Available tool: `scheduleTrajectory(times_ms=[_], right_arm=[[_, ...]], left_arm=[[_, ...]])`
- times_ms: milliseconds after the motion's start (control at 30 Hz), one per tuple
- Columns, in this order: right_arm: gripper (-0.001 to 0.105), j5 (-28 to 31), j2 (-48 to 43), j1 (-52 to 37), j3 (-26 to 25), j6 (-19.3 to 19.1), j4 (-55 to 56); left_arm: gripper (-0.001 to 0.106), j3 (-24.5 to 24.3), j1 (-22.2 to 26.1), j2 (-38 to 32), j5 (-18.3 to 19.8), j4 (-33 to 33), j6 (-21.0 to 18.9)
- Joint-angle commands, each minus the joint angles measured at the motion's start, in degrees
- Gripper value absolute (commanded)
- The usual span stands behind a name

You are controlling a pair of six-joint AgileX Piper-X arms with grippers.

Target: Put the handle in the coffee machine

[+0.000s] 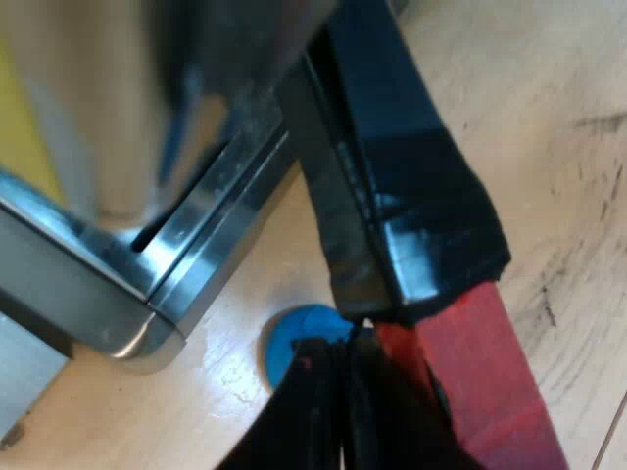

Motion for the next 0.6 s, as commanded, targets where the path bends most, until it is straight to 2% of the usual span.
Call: scheduleTrajectory(times_ms=[33, 267, 433, 600], right_arm=[[0.032, -1.8, -3.1, -0.3, -0.7, 1.6, 4.1], [0.032, -9.1, -7.5, 0.0, -0.7, 9.1, 17.5], [0.032, -10.6, -11.6, 1.9, -0.7, 9.1, 24.6], [0.032, -16.6, -15.9, 3.1, -0.7, 12.1, 32.2]], left_arm=[[0.001, -0.2, -0.9, -2.2, 2.4, -1.0, -1.6], [0.001, -0.2, -1.6, -2.5, 2.3, -1.8, -4.2], [0.001, -0.2, -1.6, -2.5, 2.3, -1.9, -4.6], [0.001, -0.2, -1.6, -2.5, 2.3, -1.9, -5.1]])
